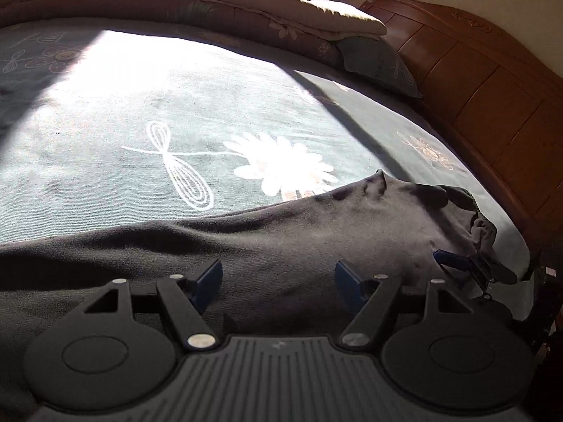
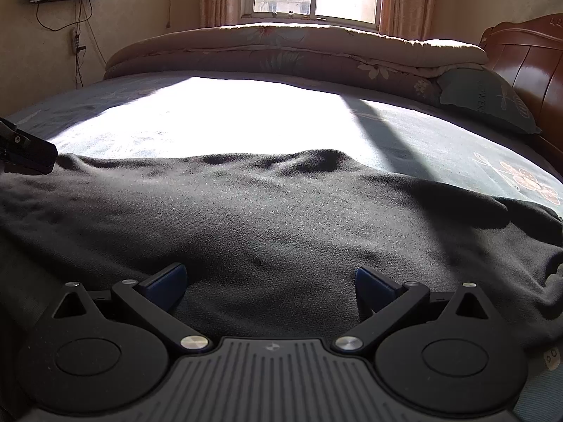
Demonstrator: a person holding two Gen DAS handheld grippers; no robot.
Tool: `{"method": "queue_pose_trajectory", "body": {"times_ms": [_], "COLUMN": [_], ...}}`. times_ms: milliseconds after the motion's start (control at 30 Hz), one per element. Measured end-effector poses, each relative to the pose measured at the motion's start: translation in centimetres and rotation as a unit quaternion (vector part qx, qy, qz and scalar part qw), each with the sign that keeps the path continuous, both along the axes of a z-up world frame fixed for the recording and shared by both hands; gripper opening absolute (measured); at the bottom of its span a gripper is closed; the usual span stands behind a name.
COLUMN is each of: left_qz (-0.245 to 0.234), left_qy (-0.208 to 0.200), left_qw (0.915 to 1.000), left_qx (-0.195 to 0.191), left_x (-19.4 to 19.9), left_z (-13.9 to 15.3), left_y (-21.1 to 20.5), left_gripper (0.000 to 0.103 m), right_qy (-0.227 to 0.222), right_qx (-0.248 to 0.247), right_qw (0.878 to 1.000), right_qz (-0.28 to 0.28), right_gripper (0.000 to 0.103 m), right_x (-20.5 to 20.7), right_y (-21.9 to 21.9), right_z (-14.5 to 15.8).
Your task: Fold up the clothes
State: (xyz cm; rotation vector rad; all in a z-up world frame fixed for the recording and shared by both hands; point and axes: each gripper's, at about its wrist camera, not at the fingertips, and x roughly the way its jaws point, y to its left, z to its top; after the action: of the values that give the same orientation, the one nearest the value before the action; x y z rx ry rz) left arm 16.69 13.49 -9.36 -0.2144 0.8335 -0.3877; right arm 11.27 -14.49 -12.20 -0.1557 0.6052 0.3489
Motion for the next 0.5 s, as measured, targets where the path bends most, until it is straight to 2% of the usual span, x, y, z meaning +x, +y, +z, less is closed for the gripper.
{"method": "queue_pose_trajectory", "body": {"times_ms": [100,167,267,400,467,500], "left_qz": [0.03,0.053,0.093,0.091,0.084,0.081], "left_qy": [0.006,0.003,0.009,0.017,0.029,0.021], "left_qw": [0.9991,0.9982,0.993,0.9914,0.9912,0.9897], "left_qx": [0.028,0.028,0.073,0.092,0.098,0.116], "left_x": [0.4,0.2,-0.1,-1.1,-1.5,-1.7], "left_z": [-1.2,-0.9,-0.1,0.4,-0.4,-0.8], "left_y": [0.1,0.9,1.0,0.3,-0.2,-0.6], "left_gripper": [0.071,0.071,0.071,0.072,0.074,0.074], "right_qy": [0.0,0.001,0.001,0.009,0.014,0.017], "right_qx": [0.0,-0.001,-0.001,-0.007,-0.009,-0.01], "right_qw": [1.0,1.0,1.0,1.0,1.0,1.0], "right_qz": [0.001,0.003,0.003,0.003,0.002,0.002], "right_gripper": [0.103,0.103,0.103,0.103,0.103,0.103], "right_x": [0.0,0.0,0.0,0.3,0.4,0.4], "right_y": [0.0,0.0,-0.1,0.1,0.2,0.2], "right_z": [0.0,0.0,0.0,0.2,0.3,0.4]}}
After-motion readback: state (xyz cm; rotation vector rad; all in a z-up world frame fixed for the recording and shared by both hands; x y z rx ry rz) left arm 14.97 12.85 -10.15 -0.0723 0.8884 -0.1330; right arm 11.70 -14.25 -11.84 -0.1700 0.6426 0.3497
